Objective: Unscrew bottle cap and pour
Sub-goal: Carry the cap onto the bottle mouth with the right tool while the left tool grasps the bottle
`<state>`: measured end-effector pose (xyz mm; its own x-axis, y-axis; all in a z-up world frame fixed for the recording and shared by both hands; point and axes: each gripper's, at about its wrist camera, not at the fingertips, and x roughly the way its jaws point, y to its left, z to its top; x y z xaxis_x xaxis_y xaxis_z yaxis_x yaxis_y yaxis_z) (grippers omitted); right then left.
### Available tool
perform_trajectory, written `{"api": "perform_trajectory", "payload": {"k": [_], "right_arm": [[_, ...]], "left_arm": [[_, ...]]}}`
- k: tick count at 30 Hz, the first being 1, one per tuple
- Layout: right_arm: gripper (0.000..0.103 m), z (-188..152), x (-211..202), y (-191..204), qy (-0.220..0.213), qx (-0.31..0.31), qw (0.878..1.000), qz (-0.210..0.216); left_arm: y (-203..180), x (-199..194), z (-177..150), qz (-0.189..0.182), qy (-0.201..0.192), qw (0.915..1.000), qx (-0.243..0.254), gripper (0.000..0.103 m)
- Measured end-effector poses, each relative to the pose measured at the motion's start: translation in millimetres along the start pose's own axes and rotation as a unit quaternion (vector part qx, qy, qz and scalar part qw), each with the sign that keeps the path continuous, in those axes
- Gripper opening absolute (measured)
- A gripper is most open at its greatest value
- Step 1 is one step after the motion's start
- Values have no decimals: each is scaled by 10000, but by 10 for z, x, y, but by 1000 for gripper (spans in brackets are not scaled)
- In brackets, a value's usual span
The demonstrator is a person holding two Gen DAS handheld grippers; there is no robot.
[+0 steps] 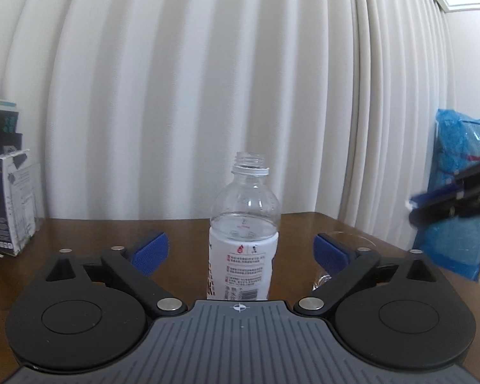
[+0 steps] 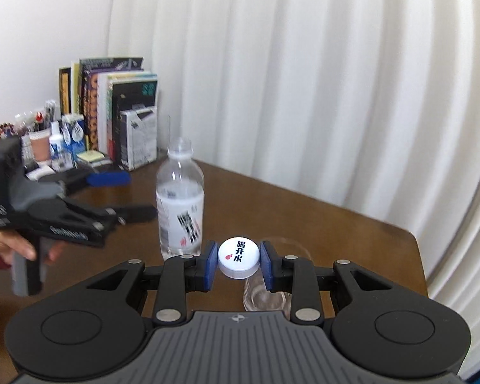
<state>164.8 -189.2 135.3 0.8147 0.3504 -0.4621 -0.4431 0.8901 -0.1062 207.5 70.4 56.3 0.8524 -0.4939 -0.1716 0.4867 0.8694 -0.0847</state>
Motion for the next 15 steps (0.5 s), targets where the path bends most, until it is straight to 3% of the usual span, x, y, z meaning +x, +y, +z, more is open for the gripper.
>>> {"api": "perform_trajectory", "payload": {"k": [4, 10, 15], "right_arm": [[32, 258, 79, -29, -143, 26, 9996, 237], [32, 519, 210, -7, -232, -113, 9985, 485], [31, 667, 383, 80, -205, -256, 9968, 723]], "left_arm": [[6, 122, -16, -252, -59, 9996, 150, 98], [52, 298, -36, -270, -7, 9995, 171, 97], [65, 417, -76, -214, 75, 9996, 158, 83]]}}
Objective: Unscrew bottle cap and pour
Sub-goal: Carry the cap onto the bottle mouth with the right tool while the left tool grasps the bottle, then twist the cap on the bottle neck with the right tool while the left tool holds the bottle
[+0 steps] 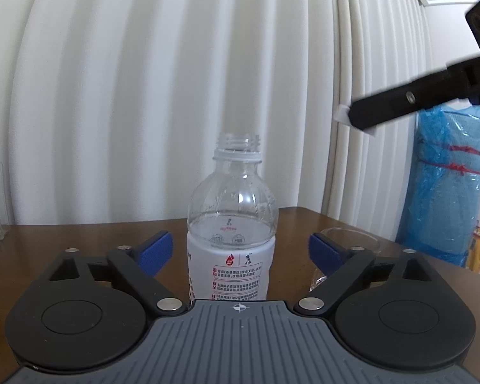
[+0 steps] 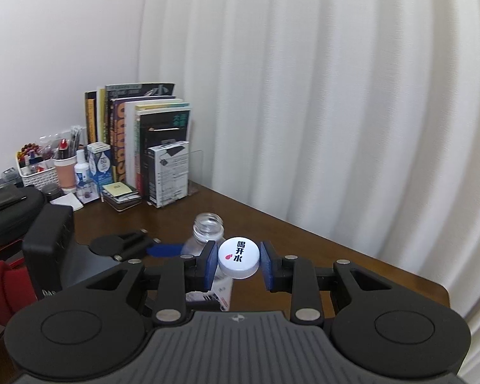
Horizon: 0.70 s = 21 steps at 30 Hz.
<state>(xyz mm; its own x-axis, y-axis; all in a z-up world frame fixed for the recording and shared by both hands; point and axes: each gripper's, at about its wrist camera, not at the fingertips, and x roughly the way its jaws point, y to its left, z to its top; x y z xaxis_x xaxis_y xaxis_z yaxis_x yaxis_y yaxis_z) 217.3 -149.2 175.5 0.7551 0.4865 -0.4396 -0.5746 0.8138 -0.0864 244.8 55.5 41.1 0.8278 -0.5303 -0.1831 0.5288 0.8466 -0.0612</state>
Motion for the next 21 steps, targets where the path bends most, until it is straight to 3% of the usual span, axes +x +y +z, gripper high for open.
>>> {"api": "perform_trajectory", "payload": {"k": [4, 12, 21], "right_arm": [[32, 102, 124, 8, 24, -10, 9998, 214], [31, 305, 340, 58, 238, -141, 9979, 589], [32, 387, 515, 24, 590, -142, 9951, 781]], "left_arm": [[20, 87, -24, 38, 42, 10000, -26, 73], [89, 171, -64, -11, 120, 9998, -177, 61], [110, 205, -78, 9, 139, 9998, -130, 60]]}}
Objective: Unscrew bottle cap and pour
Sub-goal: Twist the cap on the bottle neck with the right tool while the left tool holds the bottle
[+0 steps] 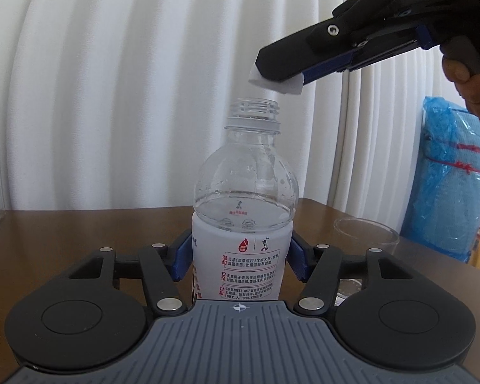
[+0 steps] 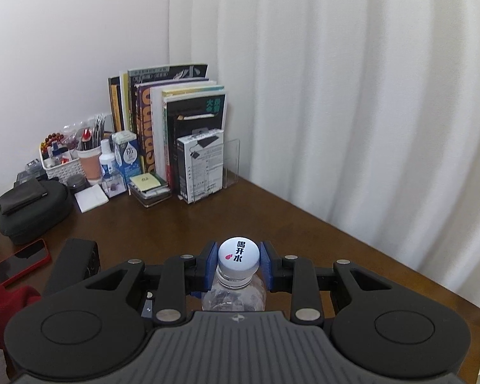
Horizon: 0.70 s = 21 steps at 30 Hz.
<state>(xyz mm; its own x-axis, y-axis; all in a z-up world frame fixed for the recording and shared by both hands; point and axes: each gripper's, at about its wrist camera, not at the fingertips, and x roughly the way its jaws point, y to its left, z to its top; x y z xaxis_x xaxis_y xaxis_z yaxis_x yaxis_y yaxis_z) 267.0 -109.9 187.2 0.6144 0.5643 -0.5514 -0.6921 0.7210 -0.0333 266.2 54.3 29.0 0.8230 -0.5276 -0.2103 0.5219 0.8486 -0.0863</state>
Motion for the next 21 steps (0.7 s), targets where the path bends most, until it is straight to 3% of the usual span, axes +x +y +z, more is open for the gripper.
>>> {"api": "perform_trajectory", "payload": {"k": [21], "right_arm": [[31, 119, 174, -43, 400, 100, 9988, 280]], "left_arm": [[-25, -41, 23, 22, -5, 9999, 146, 59]]}}
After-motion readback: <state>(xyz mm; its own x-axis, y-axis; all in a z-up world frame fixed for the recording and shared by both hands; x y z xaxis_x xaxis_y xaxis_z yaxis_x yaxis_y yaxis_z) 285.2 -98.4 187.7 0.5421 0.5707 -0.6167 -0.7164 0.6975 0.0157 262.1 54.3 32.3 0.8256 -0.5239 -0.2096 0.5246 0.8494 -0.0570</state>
